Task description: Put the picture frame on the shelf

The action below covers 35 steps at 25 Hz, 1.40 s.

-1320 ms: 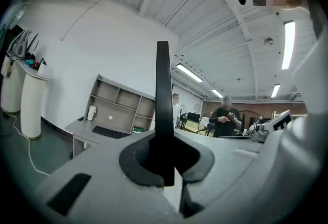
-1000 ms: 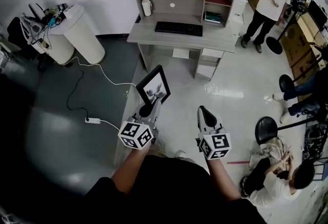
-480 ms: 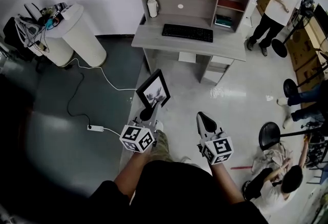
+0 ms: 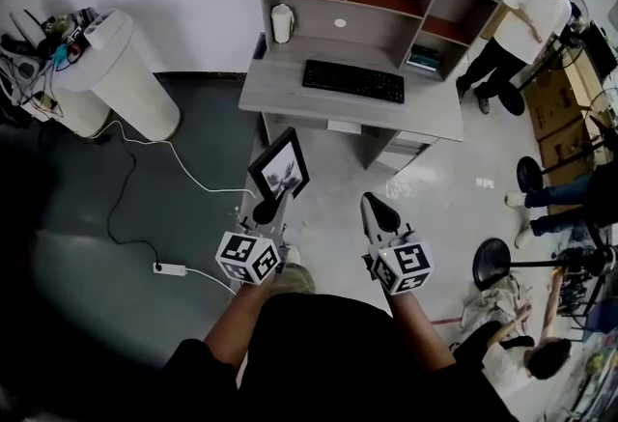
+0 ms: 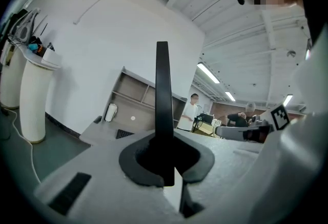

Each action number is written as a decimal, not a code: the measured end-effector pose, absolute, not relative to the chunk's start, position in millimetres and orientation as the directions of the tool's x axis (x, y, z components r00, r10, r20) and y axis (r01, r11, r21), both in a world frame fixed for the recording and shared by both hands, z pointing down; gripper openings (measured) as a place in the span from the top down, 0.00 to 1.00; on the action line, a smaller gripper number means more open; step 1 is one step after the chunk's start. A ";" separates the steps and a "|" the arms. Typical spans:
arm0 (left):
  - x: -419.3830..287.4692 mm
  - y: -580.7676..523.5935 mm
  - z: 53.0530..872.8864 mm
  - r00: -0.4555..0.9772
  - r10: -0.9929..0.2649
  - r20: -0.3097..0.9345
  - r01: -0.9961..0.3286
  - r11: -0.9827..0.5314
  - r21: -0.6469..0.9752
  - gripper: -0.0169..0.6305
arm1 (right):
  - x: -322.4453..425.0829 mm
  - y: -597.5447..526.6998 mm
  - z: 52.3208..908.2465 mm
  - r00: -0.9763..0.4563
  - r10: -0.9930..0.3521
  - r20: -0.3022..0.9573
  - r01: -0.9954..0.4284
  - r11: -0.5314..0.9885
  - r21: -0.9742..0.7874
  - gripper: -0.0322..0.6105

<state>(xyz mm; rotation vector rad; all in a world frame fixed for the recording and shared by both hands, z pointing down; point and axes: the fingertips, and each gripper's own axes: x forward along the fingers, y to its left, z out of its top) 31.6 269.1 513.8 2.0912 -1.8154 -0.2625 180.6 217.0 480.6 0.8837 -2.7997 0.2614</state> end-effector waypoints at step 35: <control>-129.3 36.8 523.2 0.244 -0.957 0.159 -0.895 -0.159 0.418 0.94 | -29.3 -29.2 498.9 -0.843 -0.495 0.211 -0.526 0.840 -0.130 0.93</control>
